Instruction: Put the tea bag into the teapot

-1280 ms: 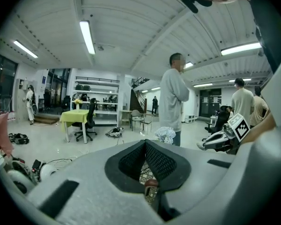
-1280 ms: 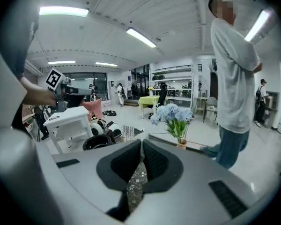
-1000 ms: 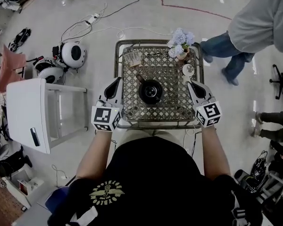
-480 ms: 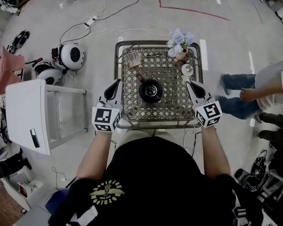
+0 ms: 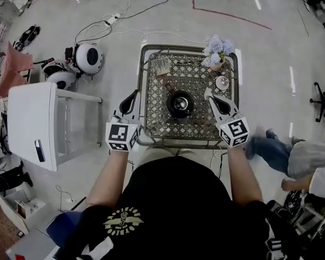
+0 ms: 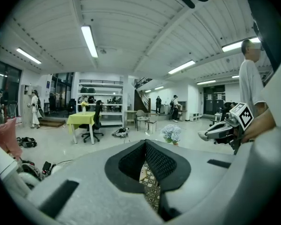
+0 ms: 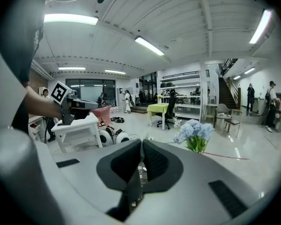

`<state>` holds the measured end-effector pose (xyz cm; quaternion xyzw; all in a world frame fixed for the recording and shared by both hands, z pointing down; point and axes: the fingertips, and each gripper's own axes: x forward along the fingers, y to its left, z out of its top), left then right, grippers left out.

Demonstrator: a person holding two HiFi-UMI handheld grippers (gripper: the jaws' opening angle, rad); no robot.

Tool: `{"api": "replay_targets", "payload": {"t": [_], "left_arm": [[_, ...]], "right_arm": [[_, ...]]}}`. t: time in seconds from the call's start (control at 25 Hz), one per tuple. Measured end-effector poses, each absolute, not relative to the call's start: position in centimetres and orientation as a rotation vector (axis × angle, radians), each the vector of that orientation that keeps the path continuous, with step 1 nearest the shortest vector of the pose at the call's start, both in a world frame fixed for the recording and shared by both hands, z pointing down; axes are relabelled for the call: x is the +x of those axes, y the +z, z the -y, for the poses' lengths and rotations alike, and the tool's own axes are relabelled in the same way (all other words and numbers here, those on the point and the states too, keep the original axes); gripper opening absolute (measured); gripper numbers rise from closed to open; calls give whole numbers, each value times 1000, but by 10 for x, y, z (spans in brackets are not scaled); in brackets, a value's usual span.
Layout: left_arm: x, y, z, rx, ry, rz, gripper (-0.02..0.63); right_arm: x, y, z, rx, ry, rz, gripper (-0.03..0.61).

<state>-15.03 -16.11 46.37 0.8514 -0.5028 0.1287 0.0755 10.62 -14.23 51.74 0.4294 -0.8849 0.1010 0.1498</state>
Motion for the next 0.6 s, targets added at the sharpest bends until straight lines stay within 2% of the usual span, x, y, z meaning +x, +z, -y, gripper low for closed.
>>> {"api": "replay_targets", "payload": {"t": [0.6], "left_arm": [[-162, 470, 154, 2528, 378, 1537, -5]], "right_arm": [[44, 525, 139, 1064, 289, 2623, 14]]}}
